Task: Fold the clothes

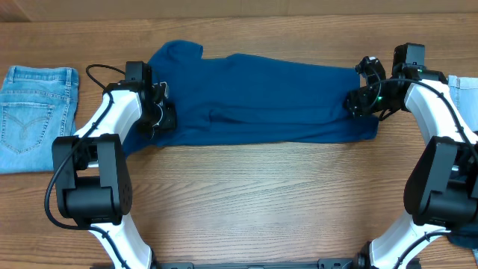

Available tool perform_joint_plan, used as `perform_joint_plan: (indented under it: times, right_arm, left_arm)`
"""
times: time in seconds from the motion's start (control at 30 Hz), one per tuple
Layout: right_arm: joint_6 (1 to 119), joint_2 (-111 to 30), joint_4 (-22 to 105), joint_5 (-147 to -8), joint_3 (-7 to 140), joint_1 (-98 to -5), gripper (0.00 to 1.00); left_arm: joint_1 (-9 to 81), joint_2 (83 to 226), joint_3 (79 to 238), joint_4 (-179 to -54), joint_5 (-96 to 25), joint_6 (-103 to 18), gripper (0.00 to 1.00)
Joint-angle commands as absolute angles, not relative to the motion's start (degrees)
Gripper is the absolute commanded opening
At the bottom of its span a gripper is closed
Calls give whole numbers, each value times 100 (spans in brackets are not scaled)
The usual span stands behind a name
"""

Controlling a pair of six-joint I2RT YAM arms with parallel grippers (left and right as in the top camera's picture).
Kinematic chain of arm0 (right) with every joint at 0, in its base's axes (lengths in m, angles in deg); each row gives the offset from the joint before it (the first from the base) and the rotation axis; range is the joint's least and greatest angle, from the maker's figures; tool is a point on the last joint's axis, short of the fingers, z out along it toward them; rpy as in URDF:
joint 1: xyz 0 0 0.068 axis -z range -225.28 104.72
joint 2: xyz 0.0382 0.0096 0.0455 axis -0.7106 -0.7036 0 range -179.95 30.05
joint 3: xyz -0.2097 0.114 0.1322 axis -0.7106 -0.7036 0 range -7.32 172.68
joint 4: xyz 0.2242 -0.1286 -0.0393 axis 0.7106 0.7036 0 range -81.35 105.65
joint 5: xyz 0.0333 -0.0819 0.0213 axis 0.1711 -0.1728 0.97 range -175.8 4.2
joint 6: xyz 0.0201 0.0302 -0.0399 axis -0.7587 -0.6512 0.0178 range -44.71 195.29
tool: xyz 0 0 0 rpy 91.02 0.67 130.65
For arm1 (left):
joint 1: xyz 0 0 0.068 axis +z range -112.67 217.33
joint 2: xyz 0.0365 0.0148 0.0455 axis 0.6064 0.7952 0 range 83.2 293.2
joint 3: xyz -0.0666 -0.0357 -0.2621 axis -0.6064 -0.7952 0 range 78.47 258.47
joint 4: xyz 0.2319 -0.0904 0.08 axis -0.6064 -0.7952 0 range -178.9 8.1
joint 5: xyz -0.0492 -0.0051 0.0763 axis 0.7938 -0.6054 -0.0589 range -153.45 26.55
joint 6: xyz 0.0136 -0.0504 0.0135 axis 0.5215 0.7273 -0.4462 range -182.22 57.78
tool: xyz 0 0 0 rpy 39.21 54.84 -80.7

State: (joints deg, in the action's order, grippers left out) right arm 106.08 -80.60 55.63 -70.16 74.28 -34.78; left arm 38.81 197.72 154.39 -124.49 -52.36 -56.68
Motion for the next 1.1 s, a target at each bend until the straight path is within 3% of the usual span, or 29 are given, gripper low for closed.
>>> perform_joint_plan:
  times: [0.0, 0.1, 0.13, 0.23, 0.33, 0.43, 0.47, 0.63, 0.7, 0.87, 1.07]
  right_arm:
    - [10662, -8122, 5426, -7119, 7435, -3489, 76]
    - [10662, -8152, 5386, -7119, 7363, -3489, 73]
    - [10662, -8161, 5373, -7119, 7363, -3489, 67]
    - [10660, -8251, 5436, -7119, 7363, -3489, 72]
    - [10553, -8504, 5456, -7088, 7363, -3489, 66]
    - [10428, -8554, 5307, -7070, 7369, -3487, 10]
    - [10033, -8554, 5089, -7241, 7369, -3458, 4]
    - [7185, -8548, 3666, -8294, 7383, -3041, 4]
    - [7183, -8548, 3640, -8299, 7380, -2982, 5]
    - [7226, -8550, 4217, -8323, 7378, -2977, 26]
    - [7222, -8539, 5165, -9667, 7387, -2977, 27]
  left_arm:
    - [3918, 20121, 15332, -12541, -5747, -5799, 25]
    - [3918, 20121, 15332, -12541, -5747, -5799, 25]
    - [3918, 20121, 15332, -12541, -5747, -5799, 25]
    - [3918, 20121, 15332, -12543, -5747, -5799, 25]
    - [3918, 20121, 15332, -12543, -5747, -5799, 25]
    - [3918, 20121, 15332, -12545, -5747, -5797, 25]
    - [3918, 20121, 15332, -12543, -5745, -5797, 25]
    - [3918, 20121, 15332, -12597, -5747, -5799, 25]
    - [3918, 20121, 15332, -12597, -5747, -5799, 25]
    - [3918, 20121, 15332, -12600, -5747, -5799, 26]
    - [3918, 20121, 15332, -12600, -5747, -5802, 25]
